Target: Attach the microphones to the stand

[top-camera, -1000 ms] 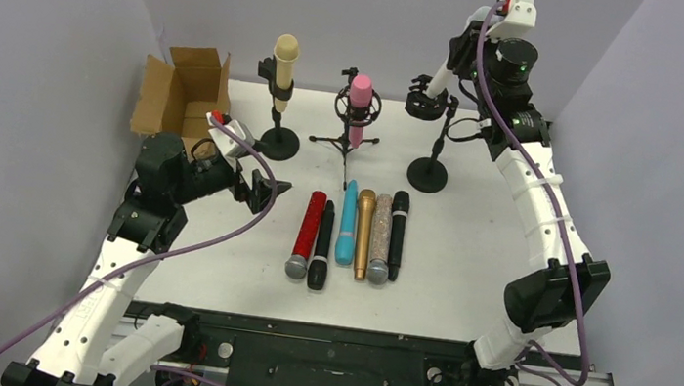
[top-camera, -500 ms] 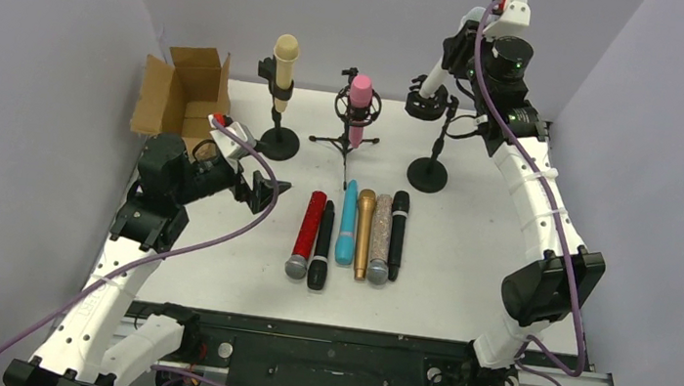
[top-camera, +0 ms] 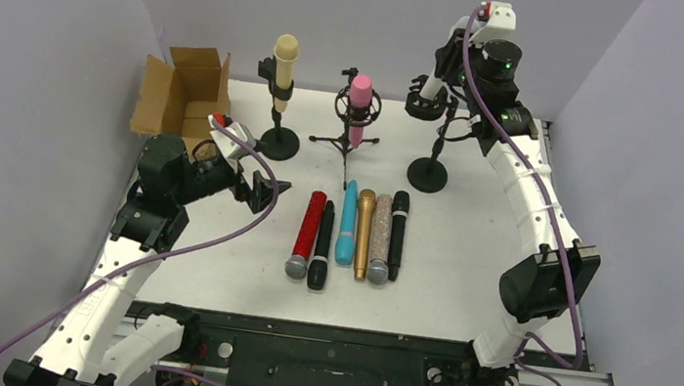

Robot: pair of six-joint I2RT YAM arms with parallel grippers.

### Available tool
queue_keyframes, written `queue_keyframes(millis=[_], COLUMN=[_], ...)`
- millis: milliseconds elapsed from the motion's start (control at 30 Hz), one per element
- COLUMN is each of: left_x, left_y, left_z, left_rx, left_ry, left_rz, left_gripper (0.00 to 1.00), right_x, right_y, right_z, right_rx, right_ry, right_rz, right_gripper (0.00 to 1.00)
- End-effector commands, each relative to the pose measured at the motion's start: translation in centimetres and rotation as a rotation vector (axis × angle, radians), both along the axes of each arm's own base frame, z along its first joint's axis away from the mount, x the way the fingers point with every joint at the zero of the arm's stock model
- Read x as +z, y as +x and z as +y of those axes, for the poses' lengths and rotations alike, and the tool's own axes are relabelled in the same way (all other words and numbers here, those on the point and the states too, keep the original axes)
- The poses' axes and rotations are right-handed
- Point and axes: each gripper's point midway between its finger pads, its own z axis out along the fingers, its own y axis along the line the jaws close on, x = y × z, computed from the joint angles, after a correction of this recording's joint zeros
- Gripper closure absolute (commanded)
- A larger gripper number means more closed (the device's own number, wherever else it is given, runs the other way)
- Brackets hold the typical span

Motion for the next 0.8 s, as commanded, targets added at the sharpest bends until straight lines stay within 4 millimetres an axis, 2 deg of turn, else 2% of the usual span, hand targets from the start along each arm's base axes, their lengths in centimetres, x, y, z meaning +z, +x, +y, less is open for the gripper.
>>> queue_keyframes(millis=[0, 400, 633, 700, 767], left_x=[1.4, 1.3, 1.4, 1.2, 0.9], left_y=[0.1, 0.1, 0.2, 0.3, 0.6], left_z=[0.2, 0.5, 0.6, 0.7, 0.8], left_rx=[0.010, 0.021, 0.035, 0.039, 0.052], left_ry=[-0.012, -0.009, -0.012, -0.008, -0.004], left_rz=[-0.064, -0.071, -0.066, -0.050, -0.033], left_gripper=[0.04, 0.04, 0.04, 0.04, 0.04], right_x=[-1.0, -1.7, -4.4, -4.9, -5.4], right_y=[0.2, 0.2, 0.5, 0.3, 0.1], right_z=[0.7, 1.3, 1.3, 1.4, 1.3], right_rx=[0.006, 0.035, 0.033, 0.031, 0.018], right_ry=[-0.028, -0.010, -0.050, -0.074, -0.096], right_rz=[0.003, 0.020, 0.095, 0.102, 0.114], right_gripper=[1.00, 1.00, 1.00, 0.98, 0.87])
